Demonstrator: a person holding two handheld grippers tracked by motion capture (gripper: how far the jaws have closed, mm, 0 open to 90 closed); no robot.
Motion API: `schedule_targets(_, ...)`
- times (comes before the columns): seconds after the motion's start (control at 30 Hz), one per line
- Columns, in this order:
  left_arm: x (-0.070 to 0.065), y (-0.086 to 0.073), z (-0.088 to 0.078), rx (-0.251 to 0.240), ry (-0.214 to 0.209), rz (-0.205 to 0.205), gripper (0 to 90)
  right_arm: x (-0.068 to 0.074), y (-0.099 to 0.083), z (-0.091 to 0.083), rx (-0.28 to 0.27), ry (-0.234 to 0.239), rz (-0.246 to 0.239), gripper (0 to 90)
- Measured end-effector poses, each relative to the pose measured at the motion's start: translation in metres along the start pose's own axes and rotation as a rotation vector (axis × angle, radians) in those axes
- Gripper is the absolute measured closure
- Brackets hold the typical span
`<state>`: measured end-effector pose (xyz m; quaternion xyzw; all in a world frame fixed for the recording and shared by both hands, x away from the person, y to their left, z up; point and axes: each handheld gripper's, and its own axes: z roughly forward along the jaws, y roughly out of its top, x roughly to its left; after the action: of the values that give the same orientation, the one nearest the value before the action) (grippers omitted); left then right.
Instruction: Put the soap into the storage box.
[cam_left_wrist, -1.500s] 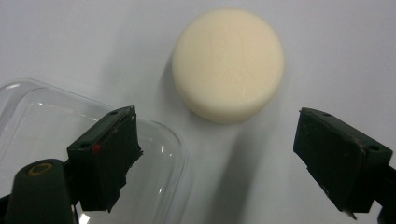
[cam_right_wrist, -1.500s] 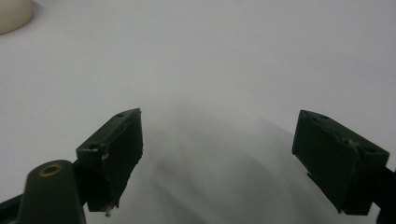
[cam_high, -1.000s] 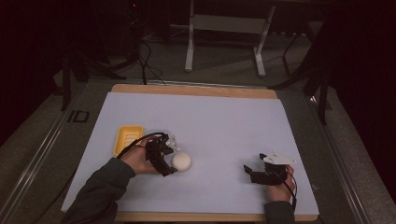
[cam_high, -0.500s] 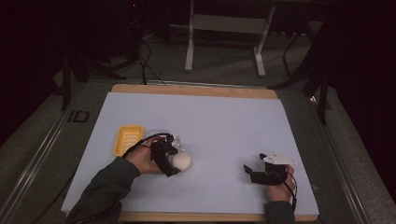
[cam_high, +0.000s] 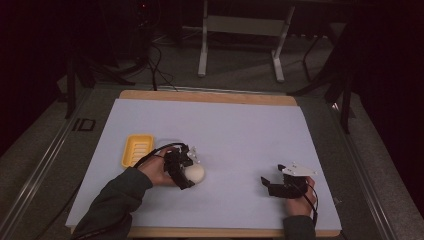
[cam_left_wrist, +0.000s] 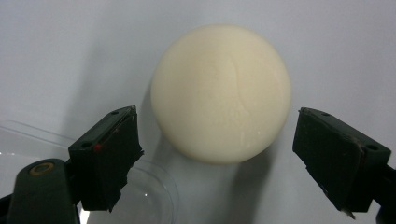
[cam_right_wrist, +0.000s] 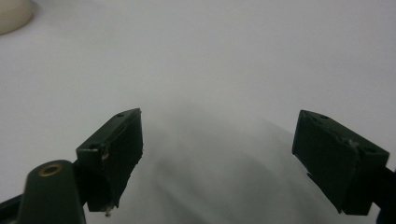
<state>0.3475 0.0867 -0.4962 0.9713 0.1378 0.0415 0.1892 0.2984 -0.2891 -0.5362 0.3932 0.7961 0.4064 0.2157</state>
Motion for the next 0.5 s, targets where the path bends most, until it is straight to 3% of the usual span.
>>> schedule_targets(0.5, 0.001, 0.013, 0.005, 0.04, -0.007, 0.028, 15.7, 0.0, 0.0, 0.0, 0.001, 0.001, -0.001, 16.1)
